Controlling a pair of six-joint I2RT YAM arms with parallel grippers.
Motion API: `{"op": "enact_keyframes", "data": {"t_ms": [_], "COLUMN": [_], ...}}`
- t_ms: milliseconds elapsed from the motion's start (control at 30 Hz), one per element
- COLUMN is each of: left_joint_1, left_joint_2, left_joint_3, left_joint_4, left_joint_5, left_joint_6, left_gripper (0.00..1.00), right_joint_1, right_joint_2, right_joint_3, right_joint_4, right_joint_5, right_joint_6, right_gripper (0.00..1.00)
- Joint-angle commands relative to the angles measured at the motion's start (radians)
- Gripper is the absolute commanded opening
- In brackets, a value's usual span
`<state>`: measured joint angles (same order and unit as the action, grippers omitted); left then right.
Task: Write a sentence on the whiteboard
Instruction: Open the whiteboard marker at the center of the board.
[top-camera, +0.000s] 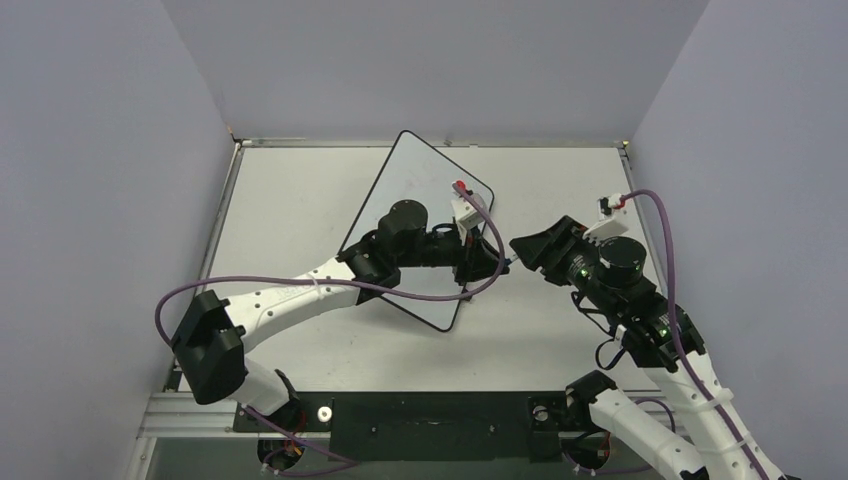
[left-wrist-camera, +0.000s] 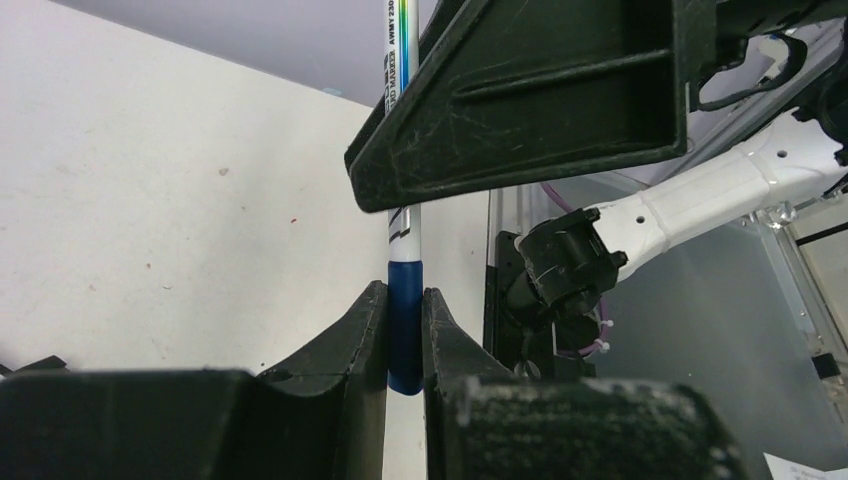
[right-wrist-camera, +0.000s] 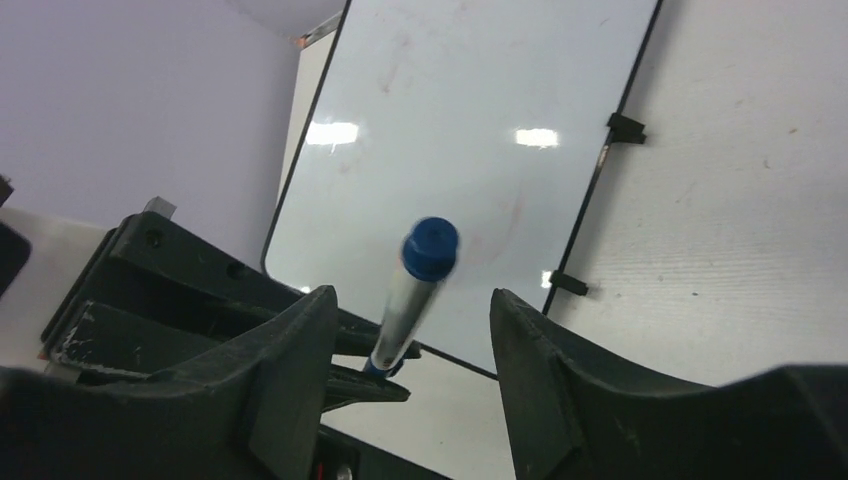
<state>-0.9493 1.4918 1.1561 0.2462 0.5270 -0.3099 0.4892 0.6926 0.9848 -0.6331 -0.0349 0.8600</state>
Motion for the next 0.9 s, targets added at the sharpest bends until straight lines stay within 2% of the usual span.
{"op": "enact_keyframes", "data": {"t_ms": [0, 100, 333, 433, 467, 533, 700, 767, 800, 867], "left_joint_1": [-0.003, -0.003, -0.002, -0.003, -0.003, -0.003, -0.004, -0.003, -0.003, -0.003], "left_joint_2": [-0.049, -0.065, -0.096, -0.102, -0.105, -0.108, -0.128, -0.143, -0.147, -0.157], "left_joint_3": [0.019, 0.034, 0.052, 0.054, 0.055, 0.054, 0.042, 0.024, 0.017, -0.003], "left_joint_4": [-0.031, -0.091, -0.160, -0.179, -0.189, -0.204, -0.216, -0.196, -0.187, -0.157], "left_joint_5": [0.049, 0.055, 0.062, 0.083, 0.087, 0.090, 0.071, 0.048, 0.042, 0.041], "left_joint_6": [0.118, 0.170, 0.288, 0.328, 0.335, 0.352, 0.363, 0.356, 0.352, 0.339], "left_gripper": [0.00, 0.00, 0.00, 0.00, 0.00, 0.00, 0.00, 0.16, 0.31, 0.43], "right_joint_1": [-0.008, -0.008, -0.010, -0.010, -0.010, -0.010, -0.009, -0.010, -0.010, -0.009], "right_joint_2": [0.012, 0.008, -0.013, -0.014, -0.014, -0.015, -0.020, -0.020, -0.020, -0.020], "right_joint_3": [-0.012, -0.021, -0.048, -0.057, -0.060, -0.062, -0.063, -0.063, -0.063, -0.064], "right_joint_4": [0.087, 0.091, 0.079, 0.075, 0.074, 0.075, 0.075, 0.075, 0.075, 0.077], "right_joint_5": [-0.198, -0.257, -0.350, -0.363, -0.365, -0.370, -0.370, -0.371, -0.372, -0.376], "right_joint_6": [-0.017, -0.037, -0.087, -0.094, -0.096, -0.098, -0.100, -0.101, -0.100, -0.099], "right_gripper": [0.51, 0.43, 0.32, 0.19, 0.10, 0.00, 0.00, 0.00, 0.00, 0.00]}}
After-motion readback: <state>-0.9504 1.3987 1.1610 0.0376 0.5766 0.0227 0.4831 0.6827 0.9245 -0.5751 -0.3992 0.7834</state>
